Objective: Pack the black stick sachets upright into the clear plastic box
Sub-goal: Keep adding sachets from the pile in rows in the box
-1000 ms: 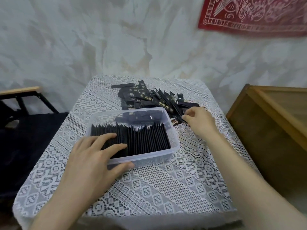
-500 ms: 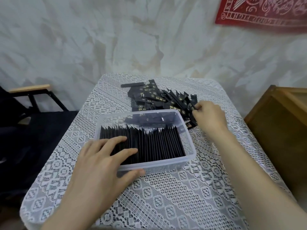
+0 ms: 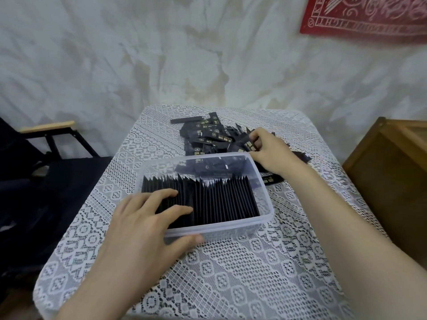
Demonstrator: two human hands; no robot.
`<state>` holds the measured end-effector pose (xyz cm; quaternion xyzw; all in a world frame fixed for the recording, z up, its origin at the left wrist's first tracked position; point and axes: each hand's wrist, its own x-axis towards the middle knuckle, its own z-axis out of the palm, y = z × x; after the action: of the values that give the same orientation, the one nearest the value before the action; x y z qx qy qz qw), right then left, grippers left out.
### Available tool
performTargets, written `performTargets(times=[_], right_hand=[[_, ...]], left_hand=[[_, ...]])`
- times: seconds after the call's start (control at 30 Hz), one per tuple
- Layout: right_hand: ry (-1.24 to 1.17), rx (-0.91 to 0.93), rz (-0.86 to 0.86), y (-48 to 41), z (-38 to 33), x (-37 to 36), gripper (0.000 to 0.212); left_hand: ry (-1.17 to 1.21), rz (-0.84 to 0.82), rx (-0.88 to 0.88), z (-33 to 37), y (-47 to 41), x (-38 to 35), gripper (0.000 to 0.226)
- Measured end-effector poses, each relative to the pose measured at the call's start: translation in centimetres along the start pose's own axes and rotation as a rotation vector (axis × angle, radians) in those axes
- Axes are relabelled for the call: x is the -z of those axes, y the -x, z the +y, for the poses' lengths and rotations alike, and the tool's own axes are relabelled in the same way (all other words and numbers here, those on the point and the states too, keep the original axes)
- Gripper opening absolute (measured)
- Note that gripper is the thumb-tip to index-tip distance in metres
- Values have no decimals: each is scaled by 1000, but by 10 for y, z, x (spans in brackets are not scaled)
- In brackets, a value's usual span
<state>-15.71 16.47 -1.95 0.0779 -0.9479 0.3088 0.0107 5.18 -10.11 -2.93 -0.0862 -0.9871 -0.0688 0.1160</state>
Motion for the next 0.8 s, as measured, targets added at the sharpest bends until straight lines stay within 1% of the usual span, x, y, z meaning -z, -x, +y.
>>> performTargets(times=[0.1,0.13,0.2,0.23,0.27,0.3,0.4,0.5,0.53,0.57,0.6,0.67,0.73,0.8], right_hand=[[129,21,-26,5,2,-2,44],[186,25,-40,9,-1,-2,43],[224,28,-28,18,-7,1,31],[192,21,-6,23,-11,3,23],[134,9,29,28,-15,7,21],[68,-1,67,34,-18,12,21],[-52,-28,120,58,-30,32,33],[-204,-15,153,90,-52,51,27],[-261,3,129,100,-63,54,25],[-298,22,68,111,-77,52,23],[-286,39,-17,120,-91,45,23],[-162,57,-133,132,-112,22,26],[-34,33,-151,134,-122,-2,30],[24,-19,-147,130,-125,-18,33]], left_hand=[[1,6,-4,-2,3,-1,65],[0,7,-4,-4,5,0,64],[5,7,-1,-7,10,1,62],[8,7,1,-8,12,1,62],[10,9,2,-8,14,1,62],[12,12,3,-8,15,1,62],[10,11,9,-6,15,2,65],[23,22,22,2,17,2,66],[17,25,28,7,18,3,65],[1,23,33,11,19,3,65],[-12,19,37,14,20,4,65],[-13,18,44,18,20,5,66],[-8,13,51,19,19,5,65],[-8,17,51,19,19,3,64]])
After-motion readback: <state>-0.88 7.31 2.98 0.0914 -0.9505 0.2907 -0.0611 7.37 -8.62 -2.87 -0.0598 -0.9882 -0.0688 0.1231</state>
